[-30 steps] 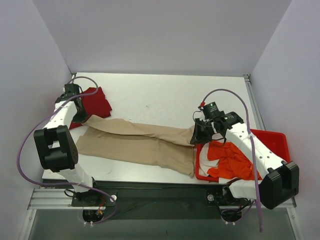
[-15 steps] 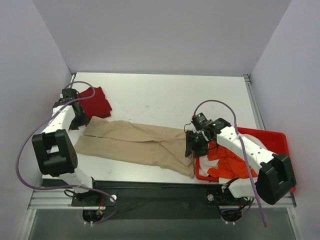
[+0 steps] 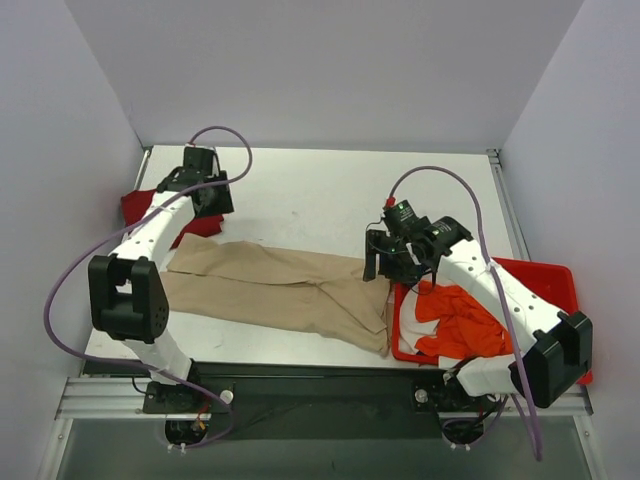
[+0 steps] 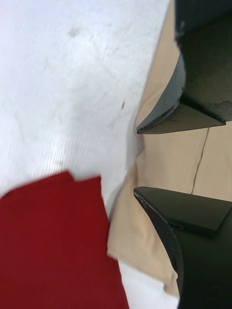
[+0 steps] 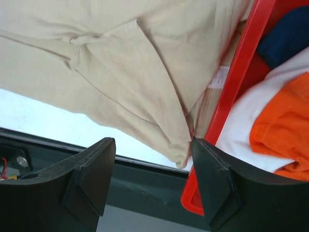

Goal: Fold and stack the t-shirts
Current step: Fold the other side of the tshirt into a rectangle

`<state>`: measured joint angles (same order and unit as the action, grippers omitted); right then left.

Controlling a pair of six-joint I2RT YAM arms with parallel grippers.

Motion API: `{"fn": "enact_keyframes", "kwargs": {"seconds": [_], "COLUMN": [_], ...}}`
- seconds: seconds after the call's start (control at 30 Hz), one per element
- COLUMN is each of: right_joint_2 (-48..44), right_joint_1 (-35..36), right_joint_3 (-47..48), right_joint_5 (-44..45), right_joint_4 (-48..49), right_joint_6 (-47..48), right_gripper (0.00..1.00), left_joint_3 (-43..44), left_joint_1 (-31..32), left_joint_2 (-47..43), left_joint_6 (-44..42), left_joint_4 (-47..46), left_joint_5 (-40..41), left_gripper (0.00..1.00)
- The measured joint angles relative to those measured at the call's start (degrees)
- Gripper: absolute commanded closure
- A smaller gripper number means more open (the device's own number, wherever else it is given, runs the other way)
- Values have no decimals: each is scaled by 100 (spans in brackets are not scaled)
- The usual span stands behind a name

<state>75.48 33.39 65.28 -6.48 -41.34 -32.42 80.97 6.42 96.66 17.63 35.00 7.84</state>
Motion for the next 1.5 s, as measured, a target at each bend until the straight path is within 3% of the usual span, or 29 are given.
{"fn": "enact_keyframes", "kwargs": {"seconds": [0.27, 0.63, 0.97, 1.5], "right_joint_2": [1156, 2922, 3016, 3528], "right_joint_1": [-42, -367, -142, -70], "right_joint_3": [553, 1403, 1209, 1058], "right_joint_5": [160, -66, -737, -1003], "right_joint_4": [337, 789, 1001, 1342], "right_joint_6": [146, 643, 719, 874], "right_gripper": [36, 37, 42, 46], "left_joint_3": [-286, -667, -1360, -1539], "left_joint_1": [671, 424, 413, 411], "left_joint_2": [140, 131, -44, -271], "left_joint_6": [105, 146, 280, 289], "left_joint_4": [-240, -221, -249, -210], "left_joint_5": [-511, -649, -811, -815], "left_gripper": [42, 42, 42, 41]}}
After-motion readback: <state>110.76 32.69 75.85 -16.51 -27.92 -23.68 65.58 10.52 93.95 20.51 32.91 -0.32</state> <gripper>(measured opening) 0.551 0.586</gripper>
